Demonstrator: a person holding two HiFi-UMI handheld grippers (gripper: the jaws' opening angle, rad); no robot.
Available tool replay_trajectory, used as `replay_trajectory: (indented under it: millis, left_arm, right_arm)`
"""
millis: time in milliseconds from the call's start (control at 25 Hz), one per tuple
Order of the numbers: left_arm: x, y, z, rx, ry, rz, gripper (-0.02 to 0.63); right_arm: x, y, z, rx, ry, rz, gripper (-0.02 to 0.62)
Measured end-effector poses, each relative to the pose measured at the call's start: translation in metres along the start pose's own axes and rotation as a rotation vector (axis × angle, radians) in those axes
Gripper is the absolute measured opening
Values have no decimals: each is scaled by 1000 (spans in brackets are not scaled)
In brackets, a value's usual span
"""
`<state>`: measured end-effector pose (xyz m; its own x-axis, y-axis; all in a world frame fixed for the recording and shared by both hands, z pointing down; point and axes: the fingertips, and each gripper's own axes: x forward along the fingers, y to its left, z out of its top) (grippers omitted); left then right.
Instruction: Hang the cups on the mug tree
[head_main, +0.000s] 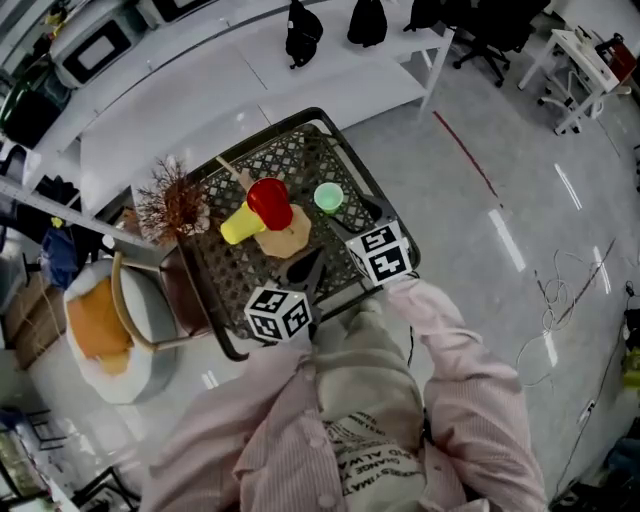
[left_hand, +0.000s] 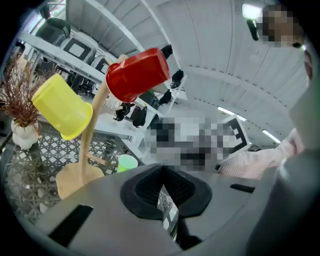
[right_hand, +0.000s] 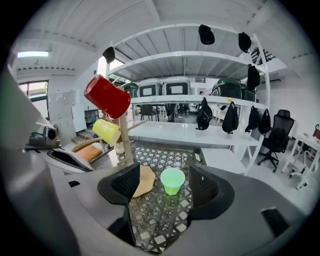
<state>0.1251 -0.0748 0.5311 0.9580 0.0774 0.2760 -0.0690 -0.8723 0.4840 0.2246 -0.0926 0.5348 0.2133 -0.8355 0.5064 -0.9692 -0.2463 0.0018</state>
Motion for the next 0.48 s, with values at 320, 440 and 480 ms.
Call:
replay_trajectory:
  millis: [320,440,480]
  left_arm:
    - [28,4,4,-85,-60,155,-2]
    - [35,7,0,-126,-88,217,-2]
    - [38,8,-2,-136,-93,236,-2]
  right_arm:
    - [33,-21,-31,22,50,131,299]
    - [45,-24,-40,17,76,184,299]
    - [50,-25,-44,17,84,198,299]
